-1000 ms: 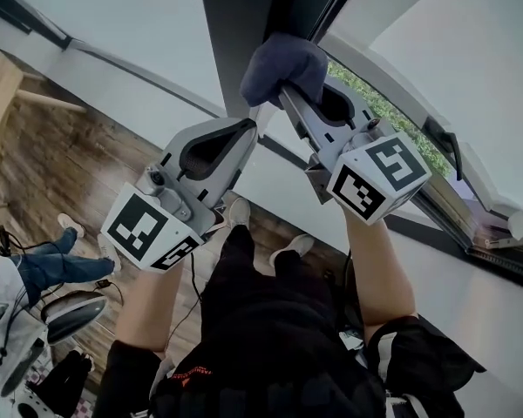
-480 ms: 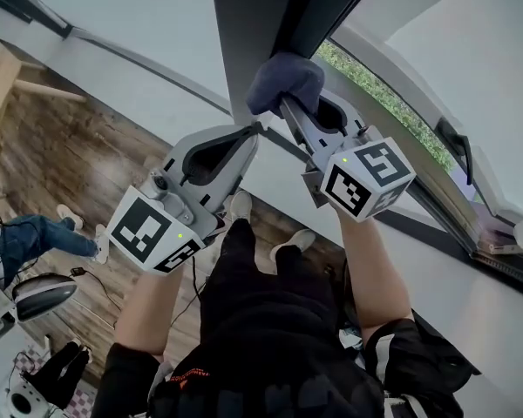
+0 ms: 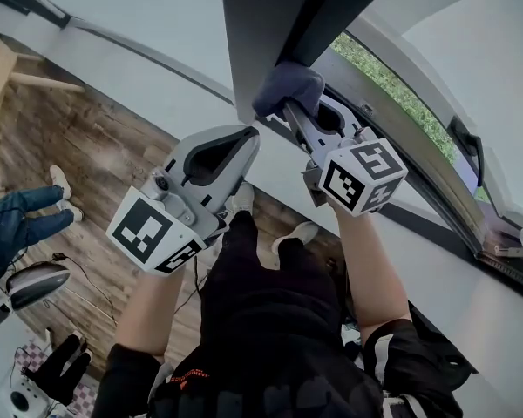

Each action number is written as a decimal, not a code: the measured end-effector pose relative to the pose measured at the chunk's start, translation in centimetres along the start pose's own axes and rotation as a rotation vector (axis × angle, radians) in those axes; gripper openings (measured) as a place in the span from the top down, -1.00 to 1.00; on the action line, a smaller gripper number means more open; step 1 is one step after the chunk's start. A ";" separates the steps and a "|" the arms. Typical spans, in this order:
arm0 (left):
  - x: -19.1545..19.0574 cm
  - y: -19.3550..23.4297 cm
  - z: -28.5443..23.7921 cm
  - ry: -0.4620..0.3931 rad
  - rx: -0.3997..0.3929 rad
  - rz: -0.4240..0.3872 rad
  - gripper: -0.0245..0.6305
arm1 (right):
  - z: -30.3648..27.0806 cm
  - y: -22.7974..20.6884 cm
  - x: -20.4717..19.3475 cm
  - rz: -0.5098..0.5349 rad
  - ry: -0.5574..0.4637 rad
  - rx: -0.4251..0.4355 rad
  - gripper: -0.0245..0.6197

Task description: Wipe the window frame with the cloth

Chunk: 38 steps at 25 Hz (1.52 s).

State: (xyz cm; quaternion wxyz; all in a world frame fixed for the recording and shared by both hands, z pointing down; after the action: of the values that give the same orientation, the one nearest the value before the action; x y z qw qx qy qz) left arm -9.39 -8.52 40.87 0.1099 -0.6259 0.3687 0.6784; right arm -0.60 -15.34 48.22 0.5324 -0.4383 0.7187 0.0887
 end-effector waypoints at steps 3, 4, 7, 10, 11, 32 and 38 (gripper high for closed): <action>-0.5 0.2 0.2 0.004 0.002 0.009 0.86 | -0.4 -0.1 -1.0 -0.011 0.012 -0.005 0.67; -0.7 0.2 0.3 0.006 0.002 0.012 0.86 | -0.5 -0.2 -1.3 -0.016 0.017 -0.007 0.67; -1.2 0.3 0.3 0.015 -0.002 0.024 0.86 | -0.7 -0.5 -2.4 -0.031 0.034 -0.015 0.67; -1.9 0.4 0.1 0.026 -0.007 0.031 0.86 | -1.0 -0.8 -3.3 -0.043 0.046 -0.022 0.68; -2.1 0.4 0.1 0.029 -0.009 0.032 0.86 | -1.0 -0.9 -3.5 -0.046 0.049 -0.025 0.67; -2.7 -0.2 -0.5 0.061 -0.018 0.033 0.86 | -0.4 -1.2 -6.6 -0.087 0.099 -0.042 0.68; -0.8 -0.9 -0.5 0.029 -0.011 -0.001 0.86 | 0.7 -0.2 -4.7 -0.054 0.066 -0.034 0.68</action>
State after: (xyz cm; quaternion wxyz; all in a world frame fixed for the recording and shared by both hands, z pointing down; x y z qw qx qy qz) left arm -8.36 -7.95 41.34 0.1016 -0.6364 0.3661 0.6713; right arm 0.31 -12.53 51.95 0.5032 -0.4690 0.7222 0.0721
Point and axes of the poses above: the fingertips, and each gripper's own axes: z backward along the fingers, y to its left, x out of its top, the point moved 2 cm from there along z, backward along the fingers, and after that the axes turned 3 degrees about y, right-handed, at the moved point
